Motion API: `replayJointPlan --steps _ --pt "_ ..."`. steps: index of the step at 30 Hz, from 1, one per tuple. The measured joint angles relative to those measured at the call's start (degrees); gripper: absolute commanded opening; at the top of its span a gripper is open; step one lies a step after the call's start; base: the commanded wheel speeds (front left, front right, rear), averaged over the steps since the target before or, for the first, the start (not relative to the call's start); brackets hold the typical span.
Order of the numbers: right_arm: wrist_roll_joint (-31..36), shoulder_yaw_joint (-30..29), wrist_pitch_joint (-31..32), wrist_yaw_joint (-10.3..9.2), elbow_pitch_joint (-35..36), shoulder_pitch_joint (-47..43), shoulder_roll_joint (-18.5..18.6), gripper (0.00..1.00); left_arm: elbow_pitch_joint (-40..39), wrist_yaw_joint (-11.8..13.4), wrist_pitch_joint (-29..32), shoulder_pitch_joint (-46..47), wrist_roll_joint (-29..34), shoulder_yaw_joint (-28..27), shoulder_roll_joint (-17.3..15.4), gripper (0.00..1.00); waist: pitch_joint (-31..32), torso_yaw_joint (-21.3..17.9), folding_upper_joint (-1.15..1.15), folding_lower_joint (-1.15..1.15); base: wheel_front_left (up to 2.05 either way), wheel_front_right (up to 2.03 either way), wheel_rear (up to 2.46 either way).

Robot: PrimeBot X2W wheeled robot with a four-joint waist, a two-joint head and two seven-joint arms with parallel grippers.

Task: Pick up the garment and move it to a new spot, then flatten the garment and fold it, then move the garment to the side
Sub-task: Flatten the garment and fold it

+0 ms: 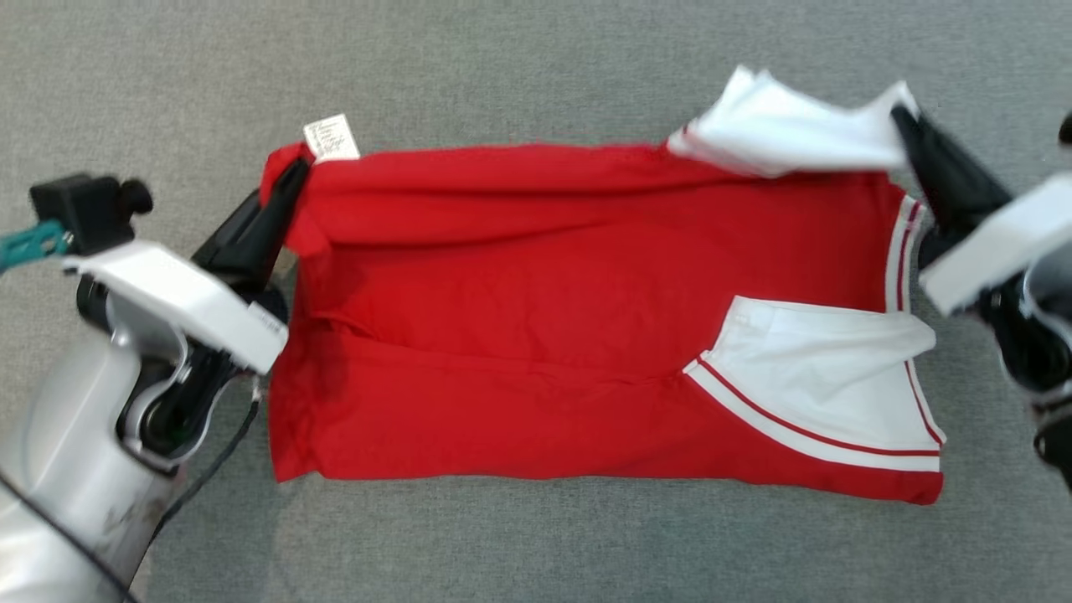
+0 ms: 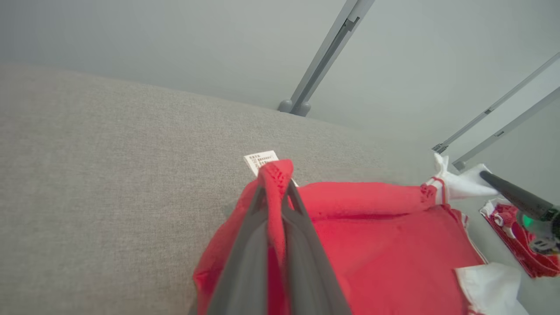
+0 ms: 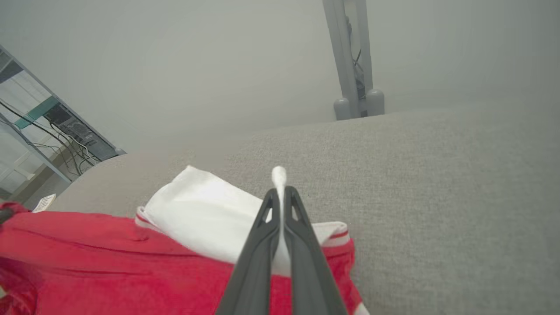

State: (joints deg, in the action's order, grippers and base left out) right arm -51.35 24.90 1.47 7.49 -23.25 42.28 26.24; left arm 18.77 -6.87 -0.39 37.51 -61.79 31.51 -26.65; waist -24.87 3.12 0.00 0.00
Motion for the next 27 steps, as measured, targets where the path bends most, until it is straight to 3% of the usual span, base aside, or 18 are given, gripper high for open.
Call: replayJointPlan --steps 7,18,20,21,22,23,27 --pt "-4.9 -6.1 3.1 0.0 14.7 -18.0 0.5 0.0 -13.4 3.0 0.1 -11.9 -5.3 -3.3 -5.2 0.0 1.2 -1.7 0.0 0.0 0.0 0.0 0.0" --pt "-2.8 -15.7 7.8 0.0 26.4 -36.8 -7.3 0.0 -18.6 6.0 0.0 -21.7 -9.2 -5.0 -7.6 0.0 1.4 -2.7 0.0 0.0 0.0 0.0 0.0" --pt "-0.4 -16.6 8.9 0.0 26.1 -38.3 -8.9 0.0 -18.0 6.4 -0.1 -22.4 -9.4 -4.8 -7.6 0.34 1.5 -2.9 0.0 0.0 0.0 0.0 0.0" --pt "2.4 -17.6 9.0 0.0 25.6 -38.9 -10.4 0.46 -17.4 6.7 -0.3 -22.9 -8.8 -4.4 -7.5 1.0 1.6 -3.0 0.0 0.0 0.0 0.0 0.0" --pt "3.7 -18.0 9.0 0.0 25.3 -38.9 -11.2 0.91 -17.1 6.9 -1.6 -23.1 -8.2 -4.6 -7.3 1.0 1.7 -3.0 0.0 0.0 0.0 0.0 0.0" --pt "5.0 -18.4 8.7 0.0 25.1 -39.0 -12.1 1.0 -17.1 7.0 -2.9 -23.2 -8.1 -5.1 -7.0 1.0 1.8 -3.1 0.0 0.0 0.0 0.0 0.0" --pt "10.1 -20.3 4.7 0.0 25.8 -39.0 -14.6 1.0 -17.0 10.6 -9.7 -24.0 -3.1 -6.6 -6.3 1.0 2.7 -3.3 0.0 0.0 0.0 0.0 0.0"
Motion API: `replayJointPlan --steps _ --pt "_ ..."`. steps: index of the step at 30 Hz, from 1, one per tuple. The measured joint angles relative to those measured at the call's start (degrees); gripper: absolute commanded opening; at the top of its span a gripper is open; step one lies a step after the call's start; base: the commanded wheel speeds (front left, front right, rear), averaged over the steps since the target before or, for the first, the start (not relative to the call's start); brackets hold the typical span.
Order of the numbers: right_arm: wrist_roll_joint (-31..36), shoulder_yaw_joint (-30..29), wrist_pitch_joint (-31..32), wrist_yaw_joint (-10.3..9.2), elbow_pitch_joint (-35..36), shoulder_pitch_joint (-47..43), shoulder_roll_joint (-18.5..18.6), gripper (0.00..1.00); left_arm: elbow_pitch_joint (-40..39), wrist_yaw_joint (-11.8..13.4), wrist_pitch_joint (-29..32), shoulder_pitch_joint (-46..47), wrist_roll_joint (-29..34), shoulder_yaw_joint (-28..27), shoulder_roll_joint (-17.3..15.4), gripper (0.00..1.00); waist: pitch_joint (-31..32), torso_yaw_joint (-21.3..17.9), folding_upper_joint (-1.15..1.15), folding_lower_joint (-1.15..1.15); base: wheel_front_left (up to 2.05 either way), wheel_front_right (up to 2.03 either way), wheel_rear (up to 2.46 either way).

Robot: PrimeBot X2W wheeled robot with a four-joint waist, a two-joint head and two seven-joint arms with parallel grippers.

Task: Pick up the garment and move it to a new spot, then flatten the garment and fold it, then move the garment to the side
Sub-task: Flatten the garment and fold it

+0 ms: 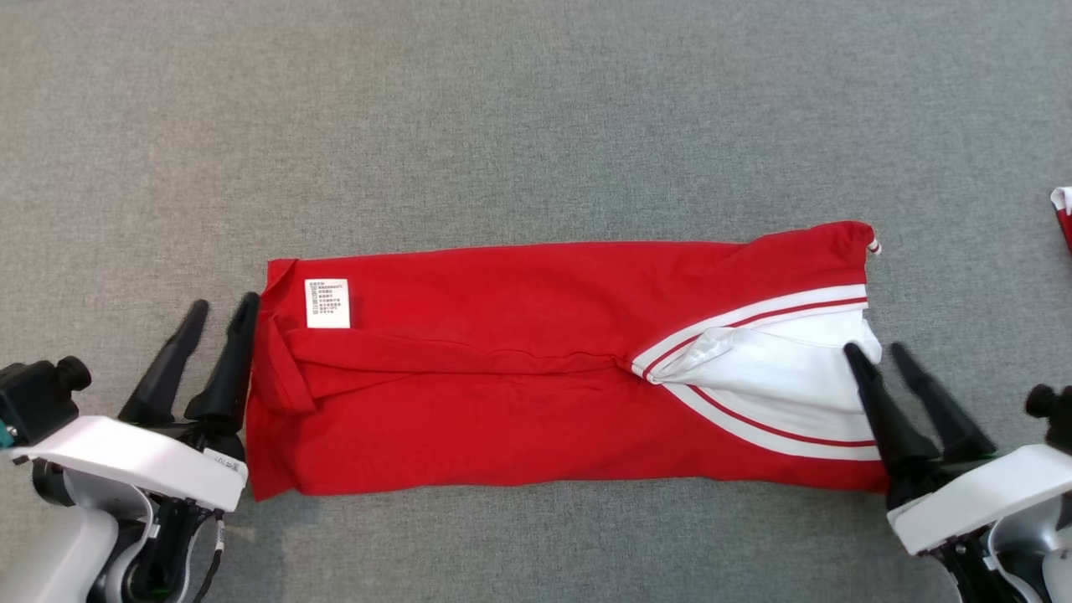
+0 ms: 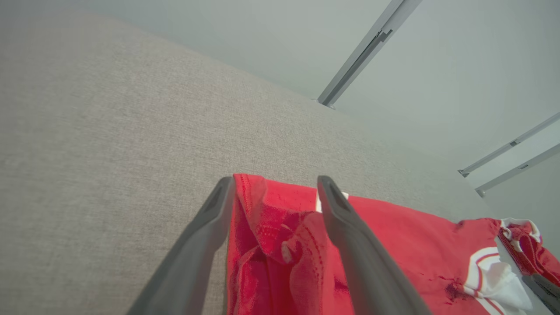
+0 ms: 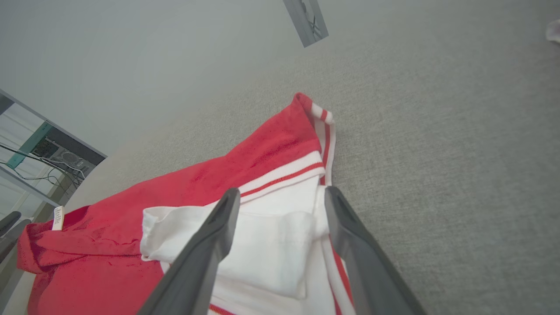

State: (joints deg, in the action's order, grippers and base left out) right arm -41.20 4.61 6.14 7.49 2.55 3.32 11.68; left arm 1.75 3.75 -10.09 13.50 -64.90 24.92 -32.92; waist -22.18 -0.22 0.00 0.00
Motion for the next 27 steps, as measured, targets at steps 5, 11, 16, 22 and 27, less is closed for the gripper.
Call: replayJointPlan --steps 5,11,16,22,27 --pt "9.0 -3.1 -7.4 0.0 1.1 1.3 -1.1 1.0 -3.5 6.8 -4.5 -0.4 10.9 -2.5 1.7 1.0 1.7 0.0 0.0 0.0 0.0 0.0 0.0" --pt "20.2 -5.6 -11.9 0.0 0.1 2.6 -2.2 1.0 -7.6 9.5 -4.8 -1.7 23.4 -7.5 4.9 1.0 3.0 0.5 0.0 0.0 0.0 0.0 0.0" --pt "24.2 -5.6 -13.3 0.0 -1.6 2.9 -2.7 1.0 -7.0 7.8 -4.8 -4.0 29.6 -9.6 7.3 1.0 3.6 1.0 0.0 0.0 0.0 0.0 0.0" --pt "25.8 -4.1 -14.4 0.0 -5.8 3.3 -2.7 1.0 -2.9 4.2 -4.8 -5.0 34.2 -10.8 10.4 1.0 3.9 1.9 0.0 0.0 0.0 0.0 0.0" --pt "25.8 -3.5 -14.8 0.0 -9.3 4.3 -2.6 1.0 -0.4 2.0 -4.8 -4.7 36.5 -11.8 12.3 1.0 3.6 2.8 0.0 0.0 0.0 0.0 0.0"
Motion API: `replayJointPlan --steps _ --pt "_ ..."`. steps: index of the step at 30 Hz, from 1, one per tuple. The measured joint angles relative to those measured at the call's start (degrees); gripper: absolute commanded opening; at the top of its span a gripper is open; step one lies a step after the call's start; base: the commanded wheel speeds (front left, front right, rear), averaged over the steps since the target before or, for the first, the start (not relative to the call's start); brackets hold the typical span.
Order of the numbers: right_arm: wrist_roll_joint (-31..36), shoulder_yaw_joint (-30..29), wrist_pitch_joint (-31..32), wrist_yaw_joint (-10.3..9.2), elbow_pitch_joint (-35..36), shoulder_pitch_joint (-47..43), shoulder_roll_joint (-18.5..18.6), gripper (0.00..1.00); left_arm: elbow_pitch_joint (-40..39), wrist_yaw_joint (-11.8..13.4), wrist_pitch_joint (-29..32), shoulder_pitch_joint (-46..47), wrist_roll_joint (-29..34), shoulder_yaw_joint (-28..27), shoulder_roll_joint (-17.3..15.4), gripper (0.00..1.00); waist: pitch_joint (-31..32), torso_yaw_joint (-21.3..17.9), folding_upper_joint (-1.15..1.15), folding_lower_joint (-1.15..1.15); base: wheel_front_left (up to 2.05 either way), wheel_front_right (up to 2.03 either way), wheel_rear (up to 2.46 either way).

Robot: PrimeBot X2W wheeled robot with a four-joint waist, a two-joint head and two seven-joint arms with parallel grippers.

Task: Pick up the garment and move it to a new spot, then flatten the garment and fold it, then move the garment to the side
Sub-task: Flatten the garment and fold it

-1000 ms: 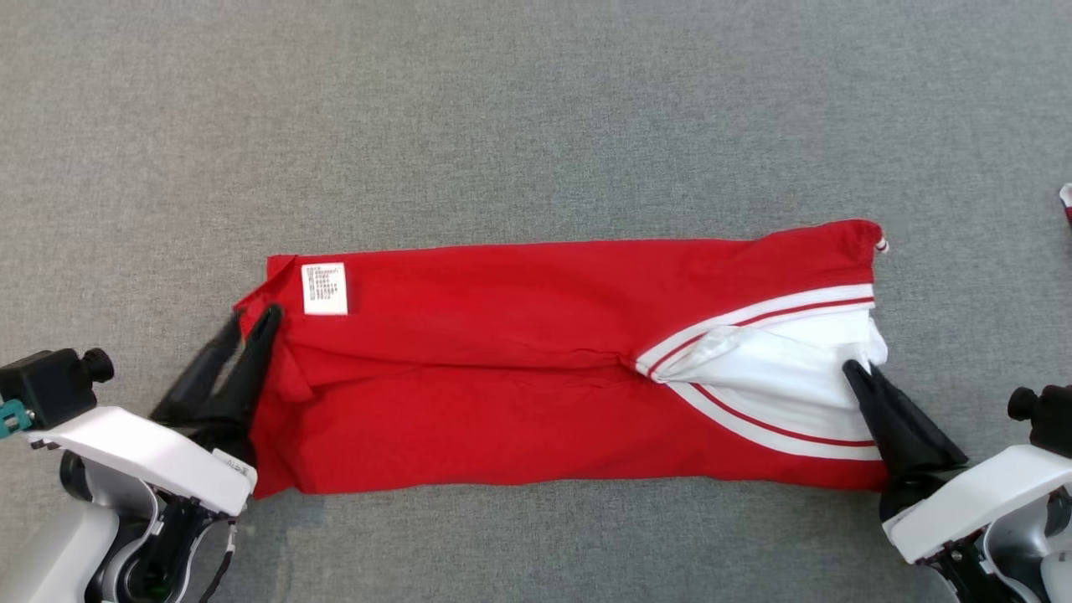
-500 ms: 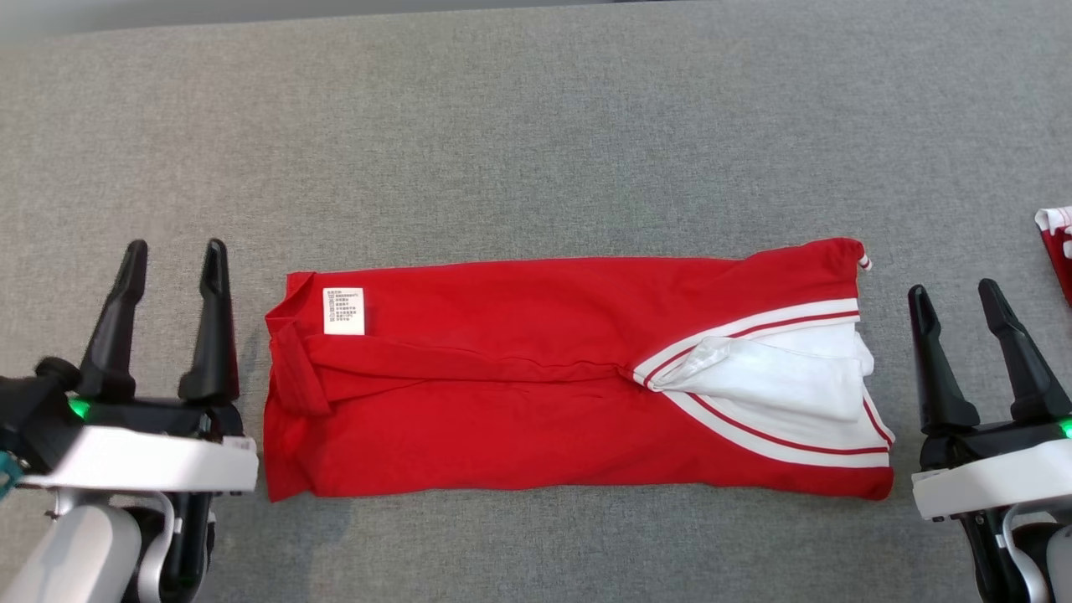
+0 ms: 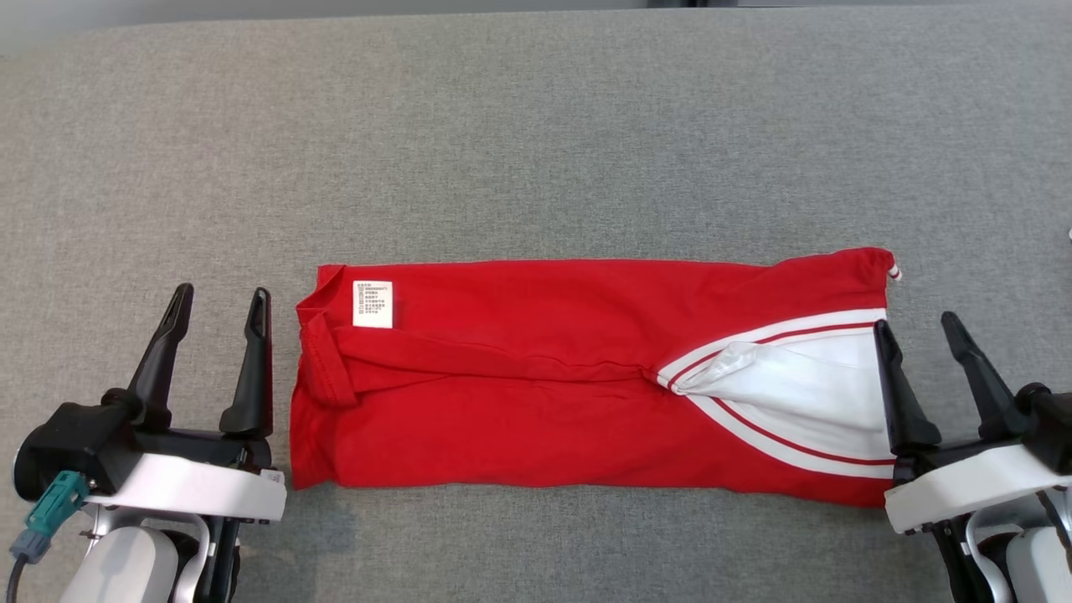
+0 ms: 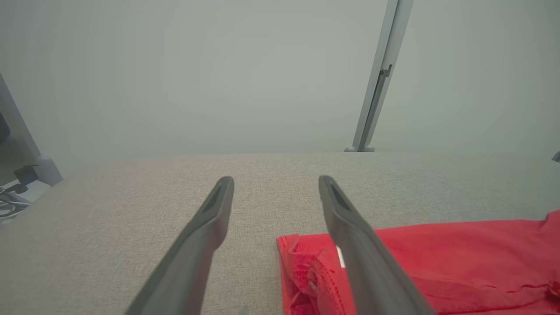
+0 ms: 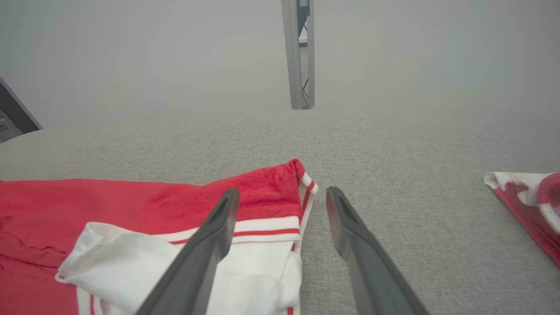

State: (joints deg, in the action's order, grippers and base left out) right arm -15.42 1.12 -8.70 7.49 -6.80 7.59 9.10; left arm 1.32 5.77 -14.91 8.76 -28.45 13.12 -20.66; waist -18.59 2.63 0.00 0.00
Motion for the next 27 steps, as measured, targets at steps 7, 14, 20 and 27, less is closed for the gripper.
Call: replayJointPlan --steps 7,14,20,27 --pt "-1.3 1.8 0.0 0.0 -7.9 1.3 0.4 1.0 2.1 -2.3 0.0 1.0 2.3 -0.7 2.0 1.0 -0.4 1.3 0.0 0.0 0.0 0.0 0.0" --pt "-3.5 3.9 -0.4 0.0 -16.6 3.1 0.0 1.0 3.6 -4.1 0.0 1.6 3.9 -1.1 3.4 1.0 -0.5 2.1 0.0 0.0 0.0 0.0 0.0" --pt "-6.4 6.6 -1.5 0.0 -20.3 5.6 0.1 0.0 4.3 -5.1 0.0 2.0 4.9 -1.7 4.0 1.0 -0.8 2.1 0.0 0.0 0.0 0.0 0.0" --pt "-8.8 7.4 -3.6 0.44 -22.3 6.8 0.7 0.0 4.7 -5.8 0.0 2.0 5.8 -2.3 4.7 1.0 -0.7 1.0 0.0 0.0 0.0 0.0 0.0"
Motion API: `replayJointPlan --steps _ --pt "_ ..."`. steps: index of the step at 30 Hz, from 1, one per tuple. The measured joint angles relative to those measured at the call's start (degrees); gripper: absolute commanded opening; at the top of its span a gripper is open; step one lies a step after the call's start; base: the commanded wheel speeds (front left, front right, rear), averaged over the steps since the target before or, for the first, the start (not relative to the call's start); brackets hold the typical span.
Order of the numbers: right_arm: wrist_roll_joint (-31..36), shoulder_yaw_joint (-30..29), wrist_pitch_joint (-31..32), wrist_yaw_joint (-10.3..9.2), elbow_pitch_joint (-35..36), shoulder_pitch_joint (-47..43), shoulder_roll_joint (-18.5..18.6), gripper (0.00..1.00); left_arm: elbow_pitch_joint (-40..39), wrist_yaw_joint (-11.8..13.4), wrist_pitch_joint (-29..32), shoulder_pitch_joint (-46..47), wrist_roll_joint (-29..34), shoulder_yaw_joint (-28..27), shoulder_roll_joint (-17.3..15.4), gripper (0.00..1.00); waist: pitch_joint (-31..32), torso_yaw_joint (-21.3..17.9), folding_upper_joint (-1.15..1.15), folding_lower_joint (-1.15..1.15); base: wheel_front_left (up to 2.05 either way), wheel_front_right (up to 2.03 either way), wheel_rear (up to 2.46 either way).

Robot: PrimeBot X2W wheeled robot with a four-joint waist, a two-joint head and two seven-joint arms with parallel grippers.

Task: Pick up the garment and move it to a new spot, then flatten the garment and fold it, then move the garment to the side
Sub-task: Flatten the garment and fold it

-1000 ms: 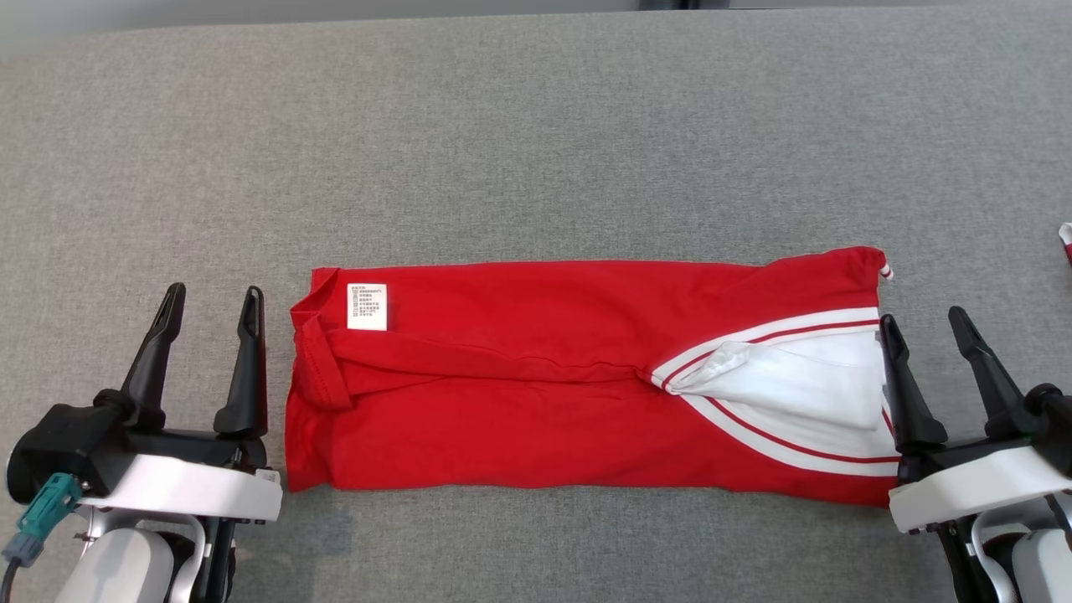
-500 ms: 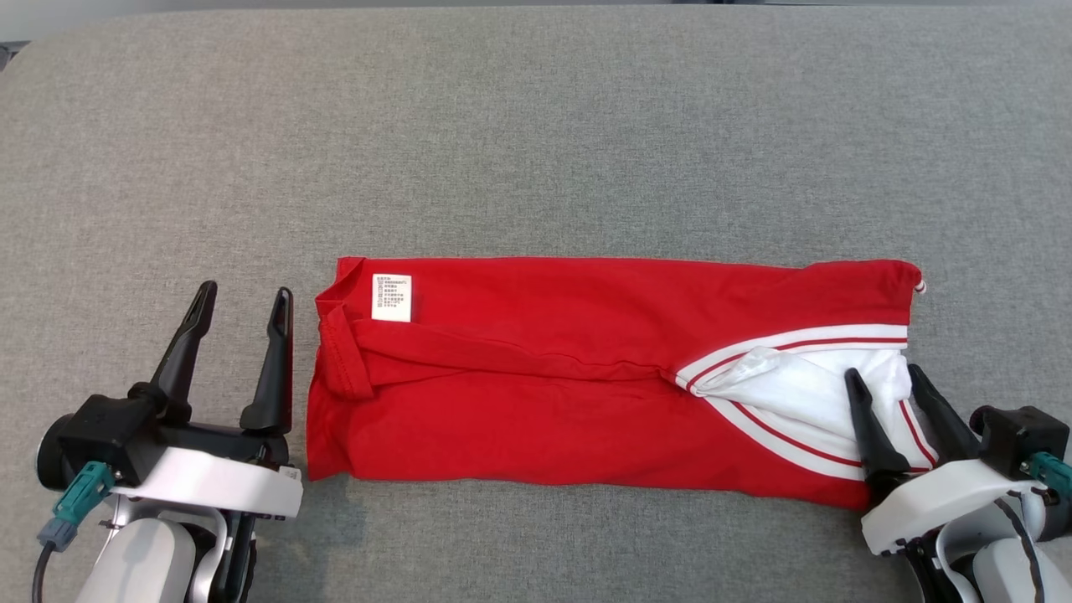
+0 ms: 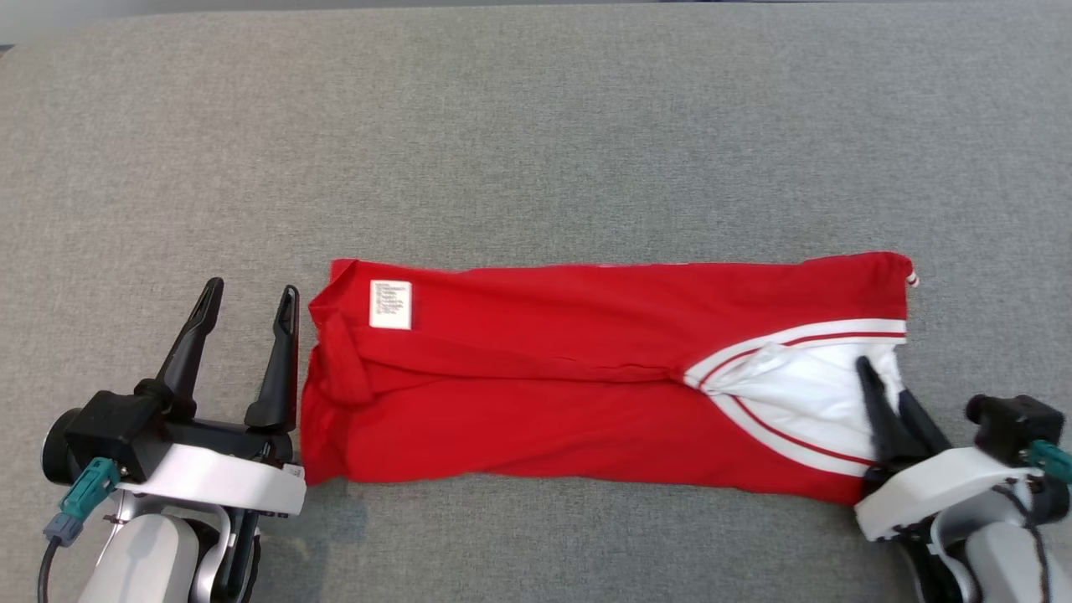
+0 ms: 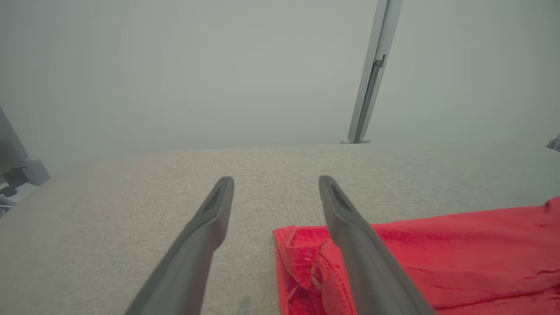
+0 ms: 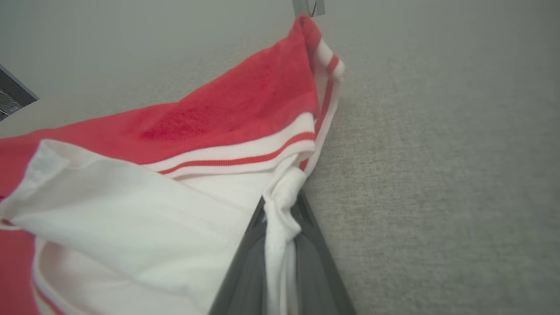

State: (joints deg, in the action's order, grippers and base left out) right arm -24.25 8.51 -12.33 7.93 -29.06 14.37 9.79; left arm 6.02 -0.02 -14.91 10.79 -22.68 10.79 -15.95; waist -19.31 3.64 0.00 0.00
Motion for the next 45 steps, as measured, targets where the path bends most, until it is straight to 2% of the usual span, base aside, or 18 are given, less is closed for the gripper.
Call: replayJointPlan --steps 7,14,19,24,28,31,37,45 --pt "-1.4 -5.8 -1.2 -0.12 -2.0 -0.8 5.1 0.0 0.3 -0.5 0.0 0.0 0.5 -0.6 0.4 1.0 0.2 -1.4 0.0 0.0 0.0 0.0 0.0" --pt "-2.4 -7.4 -0.9 -0.34 -1.8 0.4 7.0 0.0 0.6 -1.0 0.0 0.0 0.5 -1.0 0.3 1.0 0.4 -2.7 0.0 0.0 0.0 0.0 0.0" --pt "-2.4 -5.8 2.7 -0.44 6.2 1.0 5.9 0.0 0.9 -1.2 0.0 0.0 0.5 -1.2 0.2 1.0 1.0 -3.4 0.0 0.0 0.0 0.0 0.0" --pt "-0.3 -5.0 10.6 -0.44 20.8 -0.3 1.5 0.0 1.0 -1.2 0.0 -0.3 0.4 -1.0 0.2 1.0 1.8 -3.9 0.0 0.0 0.0 0.0 0.0" --pt "2.3 -0.4 16.7 -0.44 31.7 -1.3 -2.4 0.0 1.1 -1.4 0.0 -0.3 0.2 -0.6 0.3 1.0 1.8 -3.7 0.0 0.0 0.0 0.0 0.0" --pt "3.4 7.1 20.0 -0.44 36.7 -1.0 -5.2 0.0 1.3 -1.5 0.0 0.0 0.2 -0.2 0.5 1.0 1.5 -3.1 0.0 0.0 0.0 0.0 0.0" --pt "3.8 13.7 17.8 -0.44 32.5 2.2 -6.8 0.0 1.9 -2.0 0.0 1.6 0.0 0.8 1.1 1.0 0.5 -1.3 0.0 0.0 0.0 0.0 0.0" --pt "-4.0 24.0 9.6 -0.44 22.4 8.3 -6.9 0.0 3.2 -3.0 0.0 3.4 0.0 1.8 2.4 1.0 -1.6 1.6 0.0 0.0 0.0 0.0 0.0"
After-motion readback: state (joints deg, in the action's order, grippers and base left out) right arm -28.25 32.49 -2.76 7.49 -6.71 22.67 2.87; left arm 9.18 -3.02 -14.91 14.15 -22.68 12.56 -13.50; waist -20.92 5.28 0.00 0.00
